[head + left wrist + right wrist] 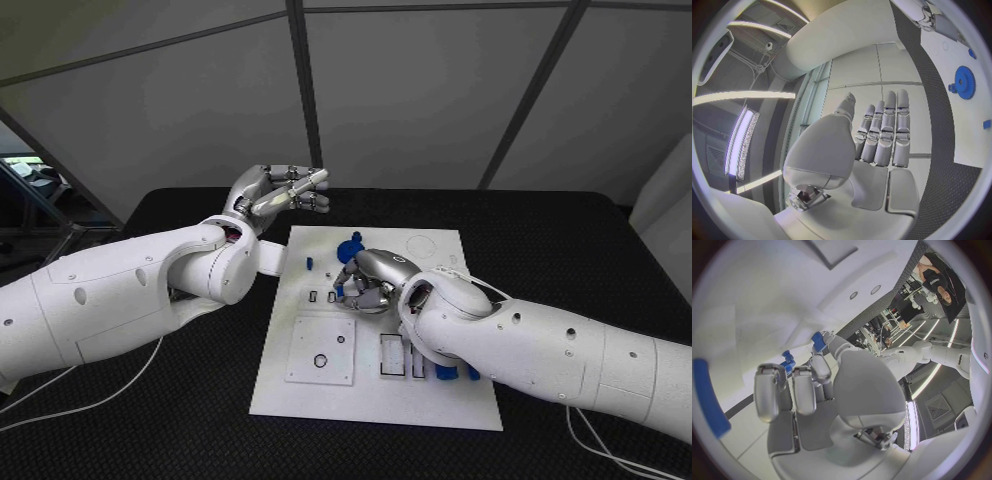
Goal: Assemble the parts on the task board
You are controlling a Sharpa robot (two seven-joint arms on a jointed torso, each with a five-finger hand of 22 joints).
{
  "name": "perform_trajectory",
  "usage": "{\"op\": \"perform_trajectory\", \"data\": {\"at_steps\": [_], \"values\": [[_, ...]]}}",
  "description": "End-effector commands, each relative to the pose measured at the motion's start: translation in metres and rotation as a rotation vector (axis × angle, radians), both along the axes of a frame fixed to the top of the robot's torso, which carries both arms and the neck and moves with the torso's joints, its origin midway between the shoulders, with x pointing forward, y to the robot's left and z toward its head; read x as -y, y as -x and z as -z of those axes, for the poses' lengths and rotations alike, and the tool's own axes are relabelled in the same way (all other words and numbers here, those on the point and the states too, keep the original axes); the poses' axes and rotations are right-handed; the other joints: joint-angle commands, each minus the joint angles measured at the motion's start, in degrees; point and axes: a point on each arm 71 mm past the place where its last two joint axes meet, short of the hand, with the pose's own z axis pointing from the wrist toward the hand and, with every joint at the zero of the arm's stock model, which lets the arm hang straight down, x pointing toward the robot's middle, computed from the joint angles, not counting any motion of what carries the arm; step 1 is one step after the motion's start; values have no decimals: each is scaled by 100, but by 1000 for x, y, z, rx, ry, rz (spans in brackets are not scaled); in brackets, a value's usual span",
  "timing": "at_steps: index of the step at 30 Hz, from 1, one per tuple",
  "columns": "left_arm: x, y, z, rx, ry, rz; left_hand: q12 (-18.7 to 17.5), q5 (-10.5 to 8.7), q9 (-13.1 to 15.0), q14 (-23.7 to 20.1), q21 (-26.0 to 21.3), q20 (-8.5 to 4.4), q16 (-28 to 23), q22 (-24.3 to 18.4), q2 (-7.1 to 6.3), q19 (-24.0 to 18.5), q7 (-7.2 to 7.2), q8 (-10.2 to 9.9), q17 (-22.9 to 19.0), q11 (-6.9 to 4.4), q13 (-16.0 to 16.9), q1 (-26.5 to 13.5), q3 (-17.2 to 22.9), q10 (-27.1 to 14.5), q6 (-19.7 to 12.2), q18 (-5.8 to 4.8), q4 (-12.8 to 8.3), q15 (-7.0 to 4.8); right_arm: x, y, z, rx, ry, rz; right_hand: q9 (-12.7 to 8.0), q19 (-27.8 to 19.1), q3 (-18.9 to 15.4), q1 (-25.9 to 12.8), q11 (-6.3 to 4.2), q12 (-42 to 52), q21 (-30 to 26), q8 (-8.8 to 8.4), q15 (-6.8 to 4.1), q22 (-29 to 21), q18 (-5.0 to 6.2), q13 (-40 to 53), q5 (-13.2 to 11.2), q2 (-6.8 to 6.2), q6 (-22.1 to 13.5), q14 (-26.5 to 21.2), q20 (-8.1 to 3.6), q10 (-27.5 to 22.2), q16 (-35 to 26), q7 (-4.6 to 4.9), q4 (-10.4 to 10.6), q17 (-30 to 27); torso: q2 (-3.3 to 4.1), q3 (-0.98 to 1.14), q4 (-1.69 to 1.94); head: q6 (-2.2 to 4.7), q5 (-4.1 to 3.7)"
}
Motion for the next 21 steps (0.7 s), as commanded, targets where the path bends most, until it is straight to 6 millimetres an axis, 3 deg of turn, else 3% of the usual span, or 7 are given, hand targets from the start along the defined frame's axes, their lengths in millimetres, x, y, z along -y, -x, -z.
{"op": "perform_trajectory", "data": {"at_steps": [1, 21], "values": [[1, 0, -1, 8, 2, 5, -37, -13, -5, -20, 0, 12, -33, -8, 31, -43, 21, -39, 6, 33, 4, -15, -26, -13, -16, -77, -4, 13, 3, 0, 8, -24, 61, 2, -3, -11, 25, -28, 2, -44, -6, -33, 25, 701, -23, -7, -33, -54, -45, 379, 49, -39, -18, 2, -26, 528, 0, 0, 0, -27, -1], [1, 0, -1, 7, 2, 8, -38, -12, -4, -22, 0, 14, -42, -9, 38, -45, 25, -44, 13, 36, 4, -15, -33, -17, -18, -76, -4, 15, 2, 1, 8, -9, 74, 0, -16, -32, 3, -79, 31, -80, -22, -63, 51, 677, -17, -38, -63, -160, -112, 373, 73, -77, -33, 34, -48, 510, -4, -4, 2, -28, -18]]}}
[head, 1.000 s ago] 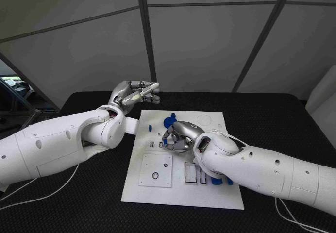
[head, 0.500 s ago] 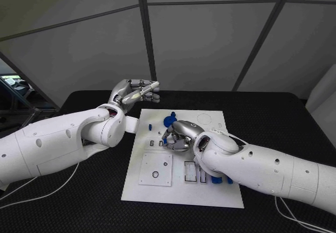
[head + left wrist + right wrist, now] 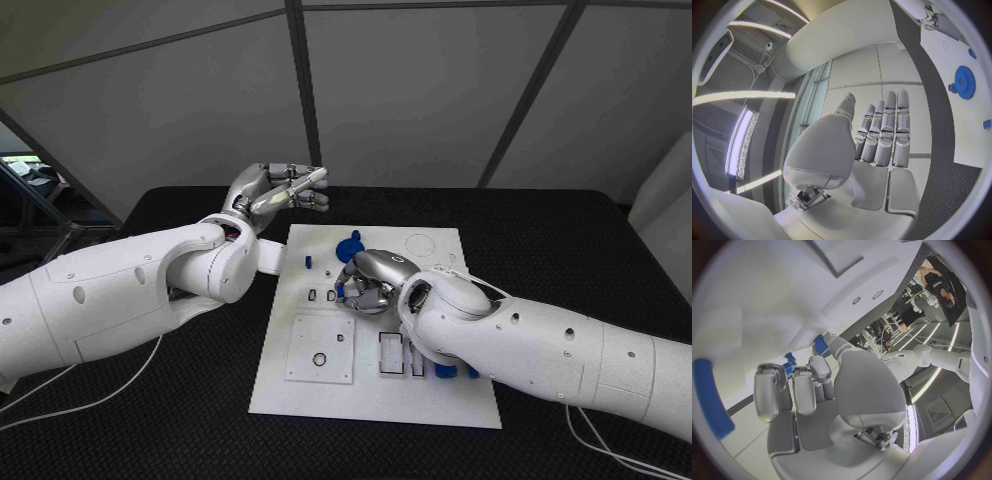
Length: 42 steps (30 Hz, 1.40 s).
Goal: Assemble the parts on the task board
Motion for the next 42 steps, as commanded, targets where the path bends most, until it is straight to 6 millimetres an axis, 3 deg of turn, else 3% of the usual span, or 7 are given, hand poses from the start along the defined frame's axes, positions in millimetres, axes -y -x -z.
{"op": "perform_trajectory", "data": {"at_steps": [1, 23, 29, 34, 42], "values": [[1, 0, -1, 7, 2, 8, -38, -12, -4, -22, 0, 15, -21, -9, 38, -45, 25, -21, 6, 35, 4, -15, -33, -17, -18, -77, -5, 15, 2, 0, 6, -17, 44, 5, -11, -12, -14, -8, 2, -33, -22, -32, 52, 677, -16, -11, -44, -90, -64, 372, 53, -48, -33, 4, -34, 510, -3, -1, 0, 0, 0], [1, 0, -1, 4, 2, 10, -37, -10, -3, -22, 1, 16, -28, -10, 42, -47, 25, -25, 11, 36, 5, -11, -38, -17, -18, -76, -7, 16, -1, 1, 3, 6, 30, 4, -82, -74, -115, -164, 79, -316, -72, -164, 119, 602, 3, -303, -208, -258, -397, 362, 118, -290, -61, 86, 15, 483, 0, 0, 3, -17, 53], [0, 0, -1, 4, 2, 9, -37, -10, -3, -22, 1, 16, -28, -10, 42, -47, 25, -25, 11, 36, 5, -11, -38, -17, -18, -76, -7, 16, -2, 1, 2, 14, 19, 5, -121, -119, -207, -202, 116, -543, -109, -225, 150, 547, 17, -553, -392, -322, -626, 354, 147, -478, -83, 123, 77, 459, -2, 0, 3, -19, 54], [0, 0, -1, 3, 2, 9, -37, -10, -3, -22, 1, 16, -28, -10, 42, -47, 25, -25, 11, 36, 5, -11, -38, -17, -18, -76, -7, 16, -2, 2, 0, 24, 4, 8, -141, -141, -335, -189, 149, -586, -130, -228, 177, 519, 23, -630, -244, -374, -795, 349, 172, -544, -95, 157, 125, 449, 0, 2, 2, -11, 48], [0, -1, -1, 3, 1, 8, -36, -10, -3, -22, 1, 17, -32, -11, 45, -47, 24, -26, 15, 36, 5, -6, -39, -17, -17, -76, -11, 16, -2, 5, -6, 74, -56, -3, -141, -164, -511, -167, 167, -567, -152, -190, 194, 489, 31, -650, -232, -429, -890, 343, 189, -562, -110, 174, 185, 434, -4, 5, 2, 9, 62]]}}
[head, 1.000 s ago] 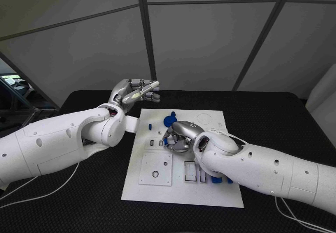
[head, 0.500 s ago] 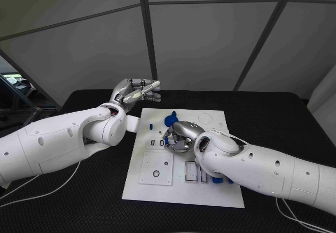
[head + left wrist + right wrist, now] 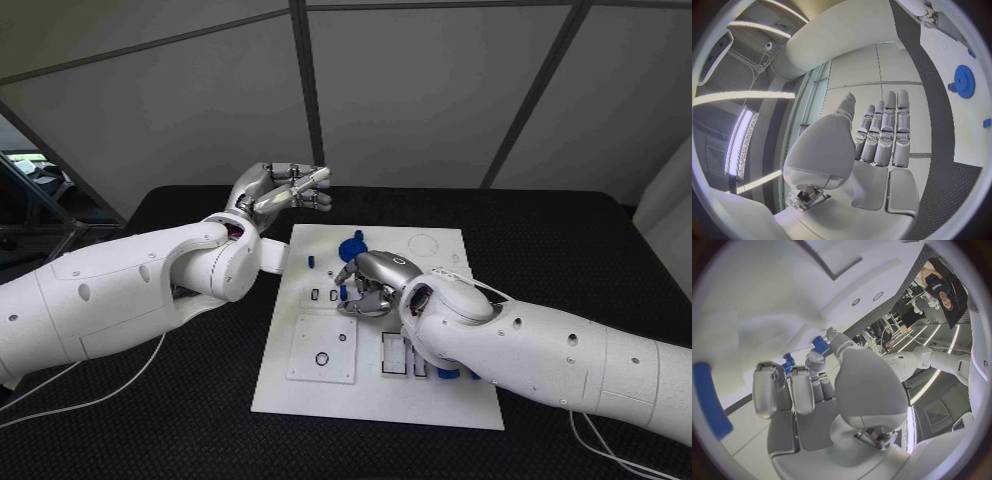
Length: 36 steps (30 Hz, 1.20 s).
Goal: Assemble the parts on the task board
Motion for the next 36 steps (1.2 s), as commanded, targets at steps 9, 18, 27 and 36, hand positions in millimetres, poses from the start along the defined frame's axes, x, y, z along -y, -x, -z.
{"op": "perform_trajectory", "data": {"at_steps": [9, 18, 27, 36], "values": [[0, -2, 1, -13, -3, 17, -32, -8, -1, -6, 7, -7, -35, -5, 45, -21, 17, -28, 23, 30, 7, 12, -45, -10, -10, -71, -24, 10, 7, 13, -20, 110, -153, -77, 17, -42, -256, 70, -6, 98, -68, 96, 31, 444, 43, 61, 45, -73, -89, 339, 40, 26, -55, 0, 132, 420, -24, -6, 1, 57, 33], [-6, -7, 8, -51, -109, 48, 164, -8, 36, 816, 484, -197, 555, 221, 69, 504, -95, 68, 503, -143, 128, -20, -209, 462, 252, -56, -28, -220, 23, 21, -35, 56, -287, -188, 61, -416, -248, 308, -65, 66, -364, 312, -15, -32, 159, -18, 278, 86, 164, 235, 11, -16, -305, -63, 104, 54, -66, -2, 6, 148, 40], [-19, -9, 22, -168, -362, 117, 1698, -1, 351, 1728, 3619, -714, 5505, 3612, 75, 1982, -575, 521, 4940, -699, 1368, -79, -424, 1377, 756, -448, 36, -698, 69, 13, -57, -109, -349, -156, 3, -1951, 95, 414, -175, -1915, -2041, 318, -142, -2232, 619, -1897, 495, 252, 676, -486, -125, -682, -2538, -162, 42, -2431, -177, -5, -9, 228, 44], [-18, -5, 28, -363, -716, 220, 5339, 29, 1215, 1786, 5034, -779, 6385, 5636, 351, 2472, -727, 1253, 5852, -835, 4940, -806, -836, 1208, 615, -726, 686, -829, 133, 1, -81, -187, -505, 8, -3, -3010, 799, 513, -132, -4256, -3983, 127, 6, -4024, 815, -3747, 612, 108, 1017, -1221, -13, -360, -5678, -116, -100, -4542, -308, 8, -2, 168, 30]]}}
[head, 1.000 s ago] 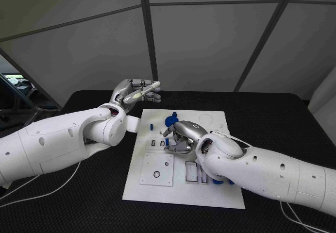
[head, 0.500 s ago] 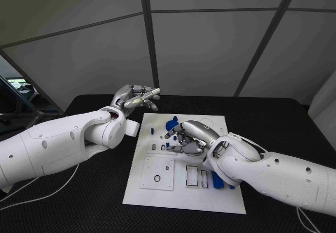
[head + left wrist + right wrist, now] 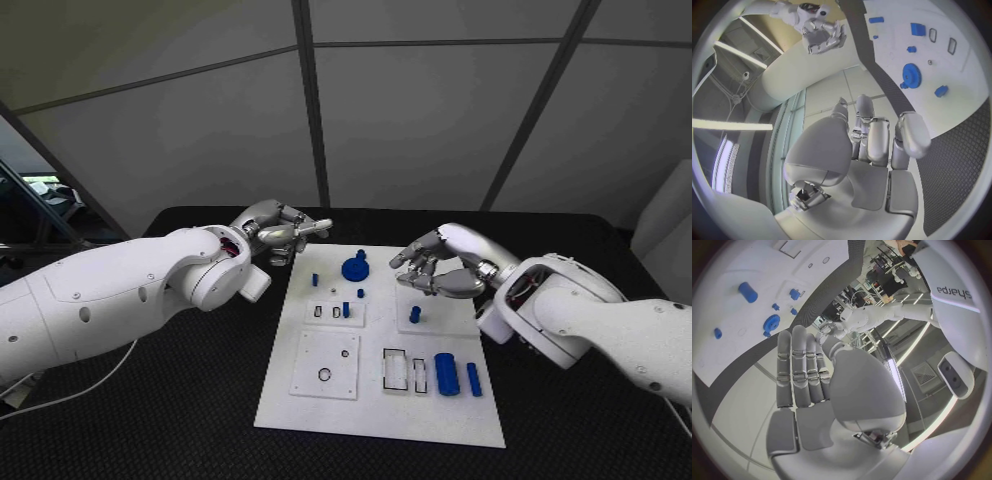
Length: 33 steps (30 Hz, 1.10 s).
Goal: Assemble the parts on the task board
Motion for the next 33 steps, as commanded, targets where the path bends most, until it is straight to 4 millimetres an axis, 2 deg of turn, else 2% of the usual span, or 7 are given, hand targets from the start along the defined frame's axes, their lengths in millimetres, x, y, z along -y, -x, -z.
{"op": "perform_trajectory", "data": {"at_steps": [1, 4, 7, 11, 13, 19, 33], "values": [[3, 4, 8, -147, -288, 88, 567, 13, 268, 209, 165, 0, 38, 258, 36, 64, 21, 194, 76, -13, 592, -149, -125, -111, -161, -151, 173, -28, 14, -4, -5, -105, -138, 30, -10, -153, 145, -50, 52, -681, -367, -99, 86, -220, 12, -574, 25, -81, 59, -78, 56, 234, -715, 43, -34, -357, -82, 14, 1, -58, -31], [9, 4, 5, -183, -405, 123, 870, 6, 494, 213, 316, -28, 40, 530, 79, 192, 8, 353, 102, -11, 924, -204, -237, -97, -259, -188, 287, -27, 34, -11, -11, -111, -159, 78, -1, -88, 178, -150, 113, -1234, -602, -157, 146, -383, 21, -1058, 36, -67, 160, 11, 115, 427, -1279, 53, -36, -673, -120, 31, 3, -112, -33], [15, 2, 3, -189, -477, 145, 836, 1, 559, 214, 391, -28, 38, 669, 93, 268, 14, 381, 108, 4, 894, -178, -255, -162, -325, -214, 291, -35, 46, -17, -13, -109, -166, 111, -2, -28, 174, -184, 125, -1557, -791, -227, 172, -518, 19, -1370, 57, -54, 194, 59, 152, 573, -1679, 77, -76, -918, -148, 40, 8, -151, -52], [31, -2, 4, -195, -572, 187, 319, -3, 729, 217, -240, -28, 31, -441, 158, -84, 75, 417, 125, 51, 396, -109, -300, -612, -571, -9, 294, -13, 60, -25, -15, -105, -172, 154, -8, -71, 181, -227, 205, -1828, -1079, -323, 261, -710, 8, -1638, 82, -28, 169, -48, 219, 600, -2074, 102, -87, -1167, -193, 57, 25, -225, -67], [40, -3, 8, -198, -616, 207, 180, -1, 778, 218, -364, -21, 27, -600, 185, -98, 94, 412, 130, 70, 266, -94, -314, -733, -660, 12, 295, 1, 63, -29, -15, -102, -173, 168, -7, -83, 174, -237, 221, -1905, -1193, -355, 290, -788, 7, -1729, 85, -29, 166, -73, 248, 625, -2204, 114, -102, -1257, -200, 62, 25, -258, -58], [61, -7, 21, -219, -760, 304, 536, 5, 932, 24, 87, 38, -393, 258, 276, 229, 121, 505, -191, 108, 641, -85, -330, -651, -732, -153, 302, 53, 69, -36, -14, -86, -164, 206, -6, -14, 155, -168, 241, -1998, -1314, -412, 298, -880, 16, -1887, 85, -41, 156, 10, 268, 736, -2380, 135, -214, -1402, -193, 65, 23, -256, 31], [81, -18, 27, -214, -820, 327, 1144, -8, 1547, 82, 326, -6, -264, 673, 173, 345, 6, 1024, -43, 17, 1203, -377, -636, -434, -742, -214, 498, -13, 73, -42, -12, -88, -151, 269, -14, -169, 63, -337, 375, -2029, -1645, -435, 440, -1066, -13, -2198, 334, -131, -133, -143, 387, 469, -2716, 257, -186, -1683, -174, 56, 32, -339, 25]]}}
